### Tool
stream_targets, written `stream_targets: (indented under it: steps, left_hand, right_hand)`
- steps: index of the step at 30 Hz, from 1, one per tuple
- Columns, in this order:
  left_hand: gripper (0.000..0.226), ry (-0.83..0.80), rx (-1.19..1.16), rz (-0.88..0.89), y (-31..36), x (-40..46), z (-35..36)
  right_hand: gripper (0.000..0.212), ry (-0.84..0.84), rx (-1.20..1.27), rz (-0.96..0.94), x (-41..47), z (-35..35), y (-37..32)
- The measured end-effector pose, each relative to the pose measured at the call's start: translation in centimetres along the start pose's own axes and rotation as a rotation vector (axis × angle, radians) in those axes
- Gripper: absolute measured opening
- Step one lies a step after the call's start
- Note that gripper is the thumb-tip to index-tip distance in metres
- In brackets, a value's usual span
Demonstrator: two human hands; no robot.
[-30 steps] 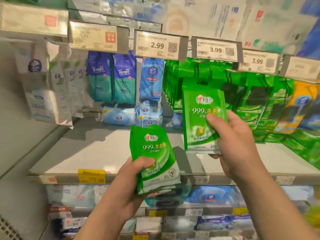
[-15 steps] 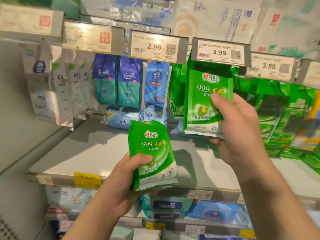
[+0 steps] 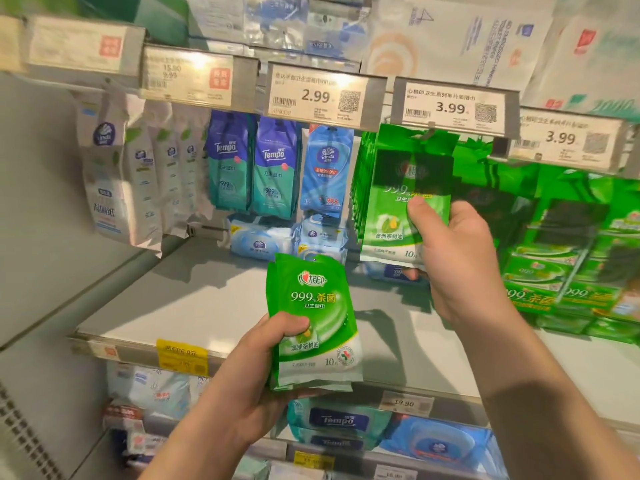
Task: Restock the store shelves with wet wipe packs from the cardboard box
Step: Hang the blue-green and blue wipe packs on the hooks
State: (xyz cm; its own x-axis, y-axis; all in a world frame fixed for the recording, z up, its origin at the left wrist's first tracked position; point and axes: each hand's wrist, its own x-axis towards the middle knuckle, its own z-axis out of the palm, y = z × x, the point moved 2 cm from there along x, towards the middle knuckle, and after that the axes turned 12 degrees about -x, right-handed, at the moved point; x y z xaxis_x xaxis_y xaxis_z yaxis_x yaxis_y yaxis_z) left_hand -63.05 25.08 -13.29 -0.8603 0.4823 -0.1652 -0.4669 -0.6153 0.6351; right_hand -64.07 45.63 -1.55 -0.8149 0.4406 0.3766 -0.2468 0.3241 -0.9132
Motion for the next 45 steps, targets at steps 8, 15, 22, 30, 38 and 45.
stream_targets:
  steps: [8,15,22,30,38,45]
  left_hand:
    - [0.064,0.015,-0.022,0.037,-0.6,-0.4,0.7]
    - [0.065,0.004,0.019,0.050,-1.3,-0.3,1.8]
    - [0.062,-0.010,0.073,0.019,-3.1,0.4,2.6]
    - [0.037,0.043,0.071,-0.042,-4.3,1.0,3.2]
    - [0.034,0.050,0.097,-0.024,-4.6,1.4,4.0]
    - [0.036,0.033,0.099,-0.034,-4.9,1.4,4.6]
  right_hand:
    - [0.033,-0.050,-0.074,0.134,-1.1,-0.8,2.8]
    - [0.042,-0.386,-0.183,0.350,-6.7,-1.4,5.0]
    - [0.029,-0.556,-0.323,0.343,-8.8,-1.9,6.0]
    - [0.009,-0.395,-0.321,0.317,-8.4,-6.0,6.7]
    - [0.023,-0.078,-0.268,0.009,-8.1,-10.0,5.1]
    - [0.014,0.040,-0.142,-0.159,-6.4,-11.0,3.5]
